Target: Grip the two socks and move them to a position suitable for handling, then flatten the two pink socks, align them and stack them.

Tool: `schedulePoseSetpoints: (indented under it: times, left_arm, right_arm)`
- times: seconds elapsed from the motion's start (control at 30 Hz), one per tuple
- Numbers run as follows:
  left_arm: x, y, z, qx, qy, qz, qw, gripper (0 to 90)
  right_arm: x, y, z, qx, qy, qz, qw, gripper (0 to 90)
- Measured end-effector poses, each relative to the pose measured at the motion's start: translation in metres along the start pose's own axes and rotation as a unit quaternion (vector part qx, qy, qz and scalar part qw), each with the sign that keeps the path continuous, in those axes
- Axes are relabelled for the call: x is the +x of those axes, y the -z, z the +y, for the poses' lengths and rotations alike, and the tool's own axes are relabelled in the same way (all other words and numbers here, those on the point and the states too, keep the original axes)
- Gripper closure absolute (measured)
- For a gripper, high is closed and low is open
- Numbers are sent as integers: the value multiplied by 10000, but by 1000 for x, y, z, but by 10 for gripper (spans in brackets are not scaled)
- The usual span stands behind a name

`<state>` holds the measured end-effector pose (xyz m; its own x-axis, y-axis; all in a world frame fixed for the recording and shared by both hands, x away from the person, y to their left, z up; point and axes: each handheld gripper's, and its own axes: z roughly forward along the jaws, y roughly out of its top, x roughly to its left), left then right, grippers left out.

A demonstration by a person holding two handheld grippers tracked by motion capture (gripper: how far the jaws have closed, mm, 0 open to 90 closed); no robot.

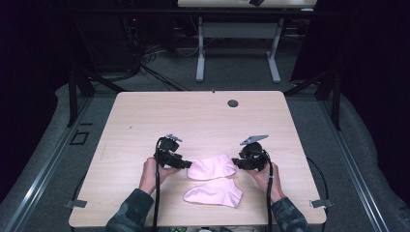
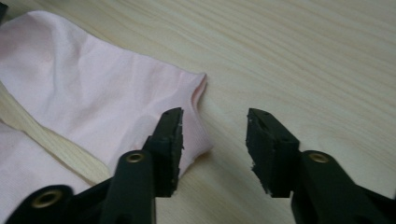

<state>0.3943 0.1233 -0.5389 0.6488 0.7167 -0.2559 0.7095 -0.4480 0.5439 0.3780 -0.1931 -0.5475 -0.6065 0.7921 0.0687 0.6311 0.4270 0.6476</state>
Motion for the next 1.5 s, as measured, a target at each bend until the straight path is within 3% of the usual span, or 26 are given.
schedulePoseSetpoints:
  times: [0.13, 0.27, 0.43, 0.8, 1.1, 1.33, 1.5]
  left_arm:
    - [-6, 8, -4, -133, -138, 144, 9997, 341]
    - [-11, 3, -7, -70, -189, 231, 9995, 343]
    - [-16, -8, -15, 23, -161, 208, 9997, 414]
    - [-21, -16, -20, 41, -298, 251, 9992, 713]
    - [-24, -18, -22, 7, -442, 400, 9982, 870]
    - [-23, -15, -23, -80, -410, 372, 9984, 883]
    - [-24, -6, -22, -229, -366, 305, 9986, 884]
  right_arm:
    - [0, 4, 0, -61, 195, -44, 9998, 419]
    - [2, 1, 2, 28, 312, 15, 9995, 374]
    - [6, -11, 6, 179, 397, 122, 9990, 458]
    - [13, -26, 8, 490, 702, 159, 9962, 707]
    - [15, -27, 4, 419, 711, 223, 9963, 832]
    - [15, -22, 3, 332, 665, 238, 9969, 843]
    - [12, -8, 4, 60, 557, 313, 9979, 844]
